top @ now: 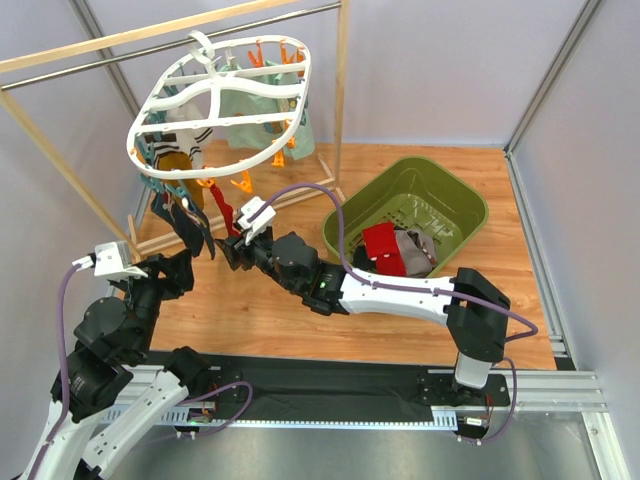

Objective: Remove the socks clipped to the hanger

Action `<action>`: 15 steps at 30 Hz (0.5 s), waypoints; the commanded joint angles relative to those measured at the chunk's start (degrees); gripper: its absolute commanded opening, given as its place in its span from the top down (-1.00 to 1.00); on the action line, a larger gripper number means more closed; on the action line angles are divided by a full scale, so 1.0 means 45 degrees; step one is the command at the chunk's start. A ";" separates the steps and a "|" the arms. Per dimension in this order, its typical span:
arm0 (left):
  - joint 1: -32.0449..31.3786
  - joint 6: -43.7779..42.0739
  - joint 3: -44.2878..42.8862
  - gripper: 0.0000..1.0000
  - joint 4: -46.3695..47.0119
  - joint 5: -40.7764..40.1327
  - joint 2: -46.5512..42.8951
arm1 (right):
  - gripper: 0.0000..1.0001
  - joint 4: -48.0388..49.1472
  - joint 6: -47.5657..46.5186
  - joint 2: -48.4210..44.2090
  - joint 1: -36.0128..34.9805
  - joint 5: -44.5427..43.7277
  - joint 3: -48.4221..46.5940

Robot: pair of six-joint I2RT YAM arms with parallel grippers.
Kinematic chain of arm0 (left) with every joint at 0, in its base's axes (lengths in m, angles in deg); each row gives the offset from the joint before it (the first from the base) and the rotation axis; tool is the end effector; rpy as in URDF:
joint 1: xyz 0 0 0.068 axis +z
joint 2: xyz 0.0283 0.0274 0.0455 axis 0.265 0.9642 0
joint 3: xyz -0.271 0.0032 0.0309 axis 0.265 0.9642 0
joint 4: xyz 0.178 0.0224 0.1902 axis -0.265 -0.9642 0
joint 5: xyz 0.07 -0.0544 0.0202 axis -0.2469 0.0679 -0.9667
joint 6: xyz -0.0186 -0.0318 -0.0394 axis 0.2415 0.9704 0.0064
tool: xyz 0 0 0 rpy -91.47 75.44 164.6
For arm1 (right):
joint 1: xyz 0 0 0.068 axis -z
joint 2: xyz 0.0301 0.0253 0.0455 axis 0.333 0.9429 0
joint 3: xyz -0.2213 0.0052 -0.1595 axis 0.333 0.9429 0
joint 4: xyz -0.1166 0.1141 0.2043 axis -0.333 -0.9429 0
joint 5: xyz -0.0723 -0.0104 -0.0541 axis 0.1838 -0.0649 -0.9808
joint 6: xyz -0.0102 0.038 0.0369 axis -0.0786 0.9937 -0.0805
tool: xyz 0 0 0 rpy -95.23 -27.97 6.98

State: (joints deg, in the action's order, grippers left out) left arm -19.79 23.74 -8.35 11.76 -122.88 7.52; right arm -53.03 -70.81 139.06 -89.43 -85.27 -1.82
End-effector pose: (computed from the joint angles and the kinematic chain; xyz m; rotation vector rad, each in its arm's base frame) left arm 0.0365 -0.0011 0.3670 -0.2989 1.5839 -0.3113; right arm 0.1582 0.3992 0.3240 -0.6584 1.4578 0.7128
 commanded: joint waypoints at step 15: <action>0.0039 -0.0937 0.0641 -0.40 0.2055 0.4050 0.0643 | 0.99 0.0303 -0.0016 -0.3792 -0.0036 0.0090 0.2689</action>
State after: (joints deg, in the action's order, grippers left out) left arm -19.79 21.73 -6.29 16.70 -112.13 8.59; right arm -53.03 -70.78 126.56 -89.45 -85.56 9.06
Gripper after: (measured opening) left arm 0.702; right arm 0.010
